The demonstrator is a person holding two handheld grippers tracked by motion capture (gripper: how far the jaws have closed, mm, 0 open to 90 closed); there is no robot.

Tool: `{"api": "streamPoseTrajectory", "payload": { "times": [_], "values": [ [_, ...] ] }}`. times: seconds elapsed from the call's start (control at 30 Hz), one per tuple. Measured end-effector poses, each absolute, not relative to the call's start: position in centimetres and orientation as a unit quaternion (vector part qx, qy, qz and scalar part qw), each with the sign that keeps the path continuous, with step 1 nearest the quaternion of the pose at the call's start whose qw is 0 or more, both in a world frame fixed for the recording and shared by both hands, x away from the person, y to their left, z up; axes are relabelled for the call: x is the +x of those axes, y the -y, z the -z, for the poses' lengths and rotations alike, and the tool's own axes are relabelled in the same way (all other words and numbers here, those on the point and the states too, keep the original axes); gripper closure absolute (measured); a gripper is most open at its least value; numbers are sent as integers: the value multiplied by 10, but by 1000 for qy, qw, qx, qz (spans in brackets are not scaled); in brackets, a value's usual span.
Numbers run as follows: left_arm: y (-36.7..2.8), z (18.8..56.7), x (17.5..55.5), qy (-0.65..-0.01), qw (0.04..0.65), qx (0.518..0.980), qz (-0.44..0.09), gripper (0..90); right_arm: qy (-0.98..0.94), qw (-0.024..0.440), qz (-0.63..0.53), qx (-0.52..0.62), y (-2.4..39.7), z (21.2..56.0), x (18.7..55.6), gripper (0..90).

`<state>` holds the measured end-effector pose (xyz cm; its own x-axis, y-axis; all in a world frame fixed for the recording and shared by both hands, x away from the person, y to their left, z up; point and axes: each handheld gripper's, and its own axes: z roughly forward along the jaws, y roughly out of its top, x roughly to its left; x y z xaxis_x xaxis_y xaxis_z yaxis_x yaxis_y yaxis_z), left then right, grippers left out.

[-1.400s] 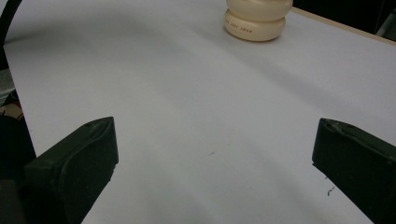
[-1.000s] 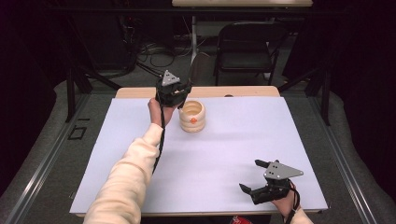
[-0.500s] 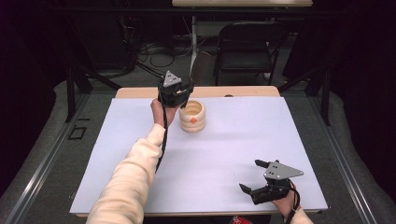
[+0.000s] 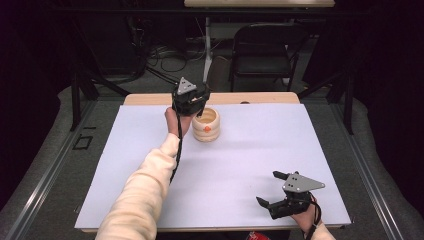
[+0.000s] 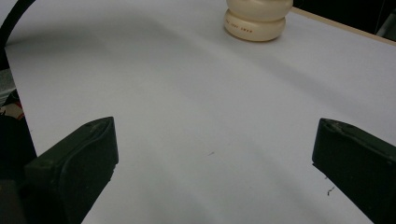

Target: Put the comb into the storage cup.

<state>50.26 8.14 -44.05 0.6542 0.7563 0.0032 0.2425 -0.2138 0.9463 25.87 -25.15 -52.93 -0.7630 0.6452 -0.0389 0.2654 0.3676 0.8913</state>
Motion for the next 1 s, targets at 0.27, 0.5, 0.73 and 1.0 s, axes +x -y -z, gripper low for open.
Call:
{"api": "streamPoseTrajectory", "payload": {
  "times": [0.27,0.5,0.73,1.0],
  "values": [
    [-78,445,504,-337,530,741,-237,723,-803,196,-486,283,252,529,259,0],
    [-76,449,505,-338,530,742,-231,723,-804,196,-486,283,252,529,259,0],
    [-74,454,507,-338,528,745,-226,723,-804,195,-485,283,252,529,259,0],
    [-75,461,509,-346,521,749,-220,723,-804,196,-485,282,252,529,259,0]
  ]
}}
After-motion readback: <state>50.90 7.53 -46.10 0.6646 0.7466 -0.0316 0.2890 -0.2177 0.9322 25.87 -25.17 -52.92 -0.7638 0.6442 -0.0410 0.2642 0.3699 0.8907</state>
